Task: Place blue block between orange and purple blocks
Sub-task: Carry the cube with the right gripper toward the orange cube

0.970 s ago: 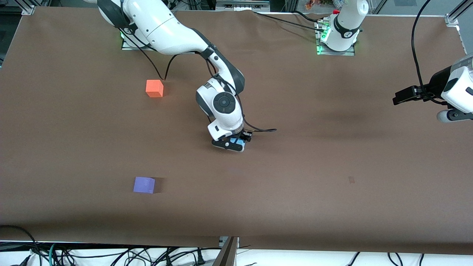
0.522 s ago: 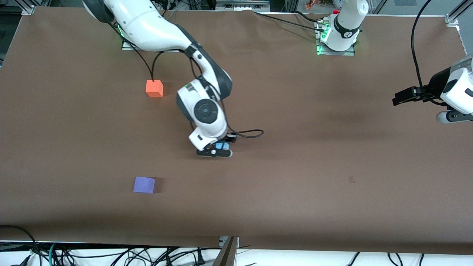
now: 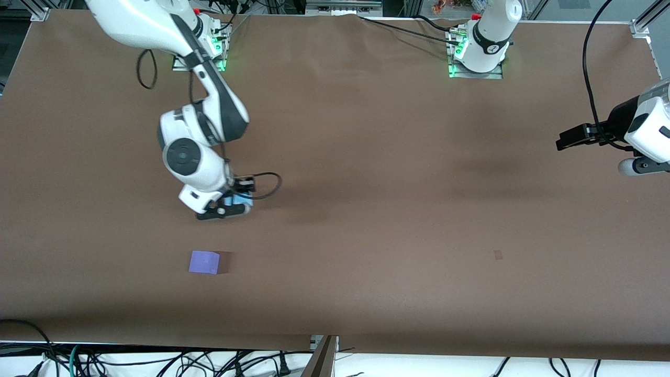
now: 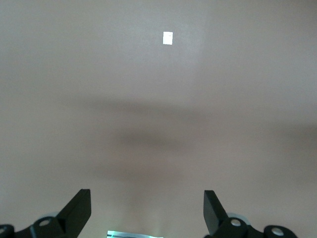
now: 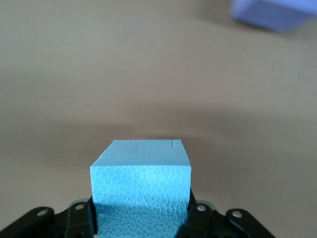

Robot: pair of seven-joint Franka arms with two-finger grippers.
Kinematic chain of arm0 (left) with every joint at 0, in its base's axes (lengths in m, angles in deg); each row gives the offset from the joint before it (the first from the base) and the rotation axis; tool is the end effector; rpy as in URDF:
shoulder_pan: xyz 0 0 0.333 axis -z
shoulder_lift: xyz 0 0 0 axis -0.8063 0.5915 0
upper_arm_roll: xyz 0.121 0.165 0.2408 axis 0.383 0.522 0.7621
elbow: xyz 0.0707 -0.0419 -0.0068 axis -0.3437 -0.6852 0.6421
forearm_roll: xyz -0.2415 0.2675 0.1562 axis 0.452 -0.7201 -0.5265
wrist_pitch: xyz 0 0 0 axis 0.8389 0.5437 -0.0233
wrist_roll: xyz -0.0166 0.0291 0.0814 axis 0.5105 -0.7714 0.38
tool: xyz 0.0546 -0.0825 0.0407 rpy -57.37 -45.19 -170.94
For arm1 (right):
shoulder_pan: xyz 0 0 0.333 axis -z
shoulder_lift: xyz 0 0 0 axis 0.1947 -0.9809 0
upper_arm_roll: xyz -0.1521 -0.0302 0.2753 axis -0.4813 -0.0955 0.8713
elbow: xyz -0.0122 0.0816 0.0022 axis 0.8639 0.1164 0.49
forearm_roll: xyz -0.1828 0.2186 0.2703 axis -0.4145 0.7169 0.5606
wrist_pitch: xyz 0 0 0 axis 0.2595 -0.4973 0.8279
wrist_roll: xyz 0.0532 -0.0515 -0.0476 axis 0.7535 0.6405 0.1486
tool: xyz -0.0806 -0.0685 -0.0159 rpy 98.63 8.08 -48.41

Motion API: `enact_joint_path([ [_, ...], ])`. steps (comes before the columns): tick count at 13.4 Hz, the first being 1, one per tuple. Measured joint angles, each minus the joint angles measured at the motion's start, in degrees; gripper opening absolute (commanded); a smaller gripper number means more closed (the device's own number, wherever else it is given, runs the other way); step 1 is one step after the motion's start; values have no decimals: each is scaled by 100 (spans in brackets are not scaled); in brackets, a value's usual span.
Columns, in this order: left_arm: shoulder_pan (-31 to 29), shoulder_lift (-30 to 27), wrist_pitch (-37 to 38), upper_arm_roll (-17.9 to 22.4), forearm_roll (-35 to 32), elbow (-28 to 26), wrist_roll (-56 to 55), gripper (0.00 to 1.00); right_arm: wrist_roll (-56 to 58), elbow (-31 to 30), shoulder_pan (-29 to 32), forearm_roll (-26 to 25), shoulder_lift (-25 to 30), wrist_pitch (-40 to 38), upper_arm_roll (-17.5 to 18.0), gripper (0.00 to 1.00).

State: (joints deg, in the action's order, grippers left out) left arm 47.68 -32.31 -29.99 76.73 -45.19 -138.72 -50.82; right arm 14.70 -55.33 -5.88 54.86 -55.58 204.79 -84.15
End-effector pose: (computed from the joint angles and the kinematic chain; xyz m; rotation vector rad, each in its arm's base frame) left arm 0.5830 0.0010 0.5706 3.0787 0.2574 -0.2698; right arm 0.5911 0.2116 0.2630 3.1217 0.2597 -0.1425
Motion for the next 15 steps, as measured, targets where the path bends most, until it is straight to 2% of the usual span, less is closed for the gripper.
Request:
enact_joint_path([
  [2, 0, 3, 0, 0, 0, 2, 0, 100, 87, -603, 285, 0, 160, 389, -3, 10],
  [4, 0, 6, 0, 0, 0, 3, 0, 100, 93, -833, 455, 7, 154, 674, -5, 10],
  [8, 0, 6, 0, 0, 0, 4, 0, 100, 70, -879, 620, 81, -52, 1042, -5, 11],
  [10, 0, 6, 0, 0, 0, 4, 0, 100, 47, -879, 620, 163, -145, 1123, 2, 15],
  [11, 0, 6, 0, 0, 0, 4, 0, 100, 44, -878, 620, 213, -166, 1137, 4, 21],
  [13, 0, 16, 0, 0, 0, 31, 0, 100, 40, -878, 620, 249, -172, 1146, 9, 37],
  [14, 0, 28, -1, 0, 0, 65, 0, 100, 35, -878, 620, 253, -172, 1148, 10, 73],
  [15, 0, 45, -2, 0, 0, 106, 0, 100, 32, -875, 620, 255, -172, 1149, 14, 100],
])
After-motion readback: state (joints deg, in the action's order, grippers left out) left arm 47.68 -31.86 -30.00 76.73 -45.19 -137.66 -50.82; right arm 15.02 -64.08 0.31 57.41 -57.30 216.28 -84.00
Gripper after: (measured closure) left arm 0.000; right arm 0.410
